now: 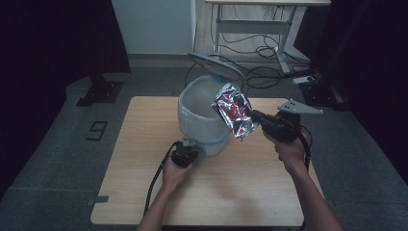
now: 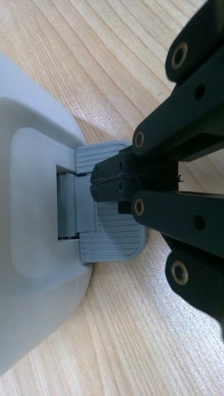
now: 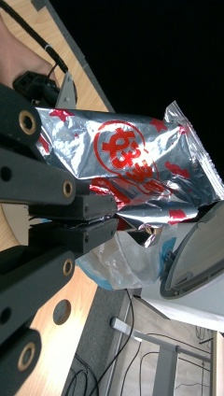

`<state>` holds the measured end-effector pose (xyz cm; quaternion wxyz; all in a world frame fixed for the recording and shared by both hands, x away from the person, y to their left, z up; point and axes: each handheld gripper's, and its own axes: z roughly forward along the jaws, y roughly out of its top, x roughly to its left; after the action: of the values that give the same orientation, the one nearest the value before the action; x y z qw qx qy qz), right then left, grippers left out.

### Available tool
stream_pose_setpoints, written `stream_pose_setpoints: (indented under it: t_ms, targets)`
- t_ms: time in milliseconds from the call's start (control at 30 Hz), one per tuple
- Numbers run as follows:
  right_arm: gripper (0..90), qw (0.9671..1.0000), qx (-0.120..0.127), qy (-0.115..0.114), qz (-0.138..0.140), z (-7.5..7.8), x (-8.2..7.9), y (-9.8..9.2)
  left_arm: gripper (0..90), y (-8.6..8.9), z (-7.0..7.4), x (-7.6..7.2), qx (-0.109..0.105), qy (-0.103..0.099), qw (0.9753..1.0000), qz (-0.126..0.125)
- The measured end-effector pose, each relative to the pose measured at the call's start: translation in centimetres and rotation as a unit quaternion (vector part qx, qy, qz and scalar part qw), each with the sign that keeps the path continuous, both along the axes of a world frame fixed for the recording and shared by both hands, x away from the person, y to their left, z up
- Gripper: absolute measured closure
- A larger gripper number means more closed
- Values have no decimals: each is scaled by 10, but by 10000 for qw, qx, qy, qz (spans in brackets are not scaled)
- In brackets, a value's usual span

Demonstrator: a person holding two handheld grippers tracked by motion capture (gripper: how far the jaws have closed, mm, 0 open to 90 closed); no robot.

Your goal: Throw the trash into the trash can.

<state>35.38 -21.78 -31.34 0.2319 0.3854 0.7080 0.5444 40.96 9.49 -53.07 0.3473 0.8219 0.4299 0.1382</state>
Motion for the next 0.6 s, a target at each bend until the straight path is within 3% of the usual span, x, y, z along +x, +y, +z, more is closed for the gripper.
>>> stream_pose_setpoints:
  t_ms: [600]
  targets:
    - [866,10000,-71,34,18,6,17,15,900,0,0,0,-5,-26,10000,-6]
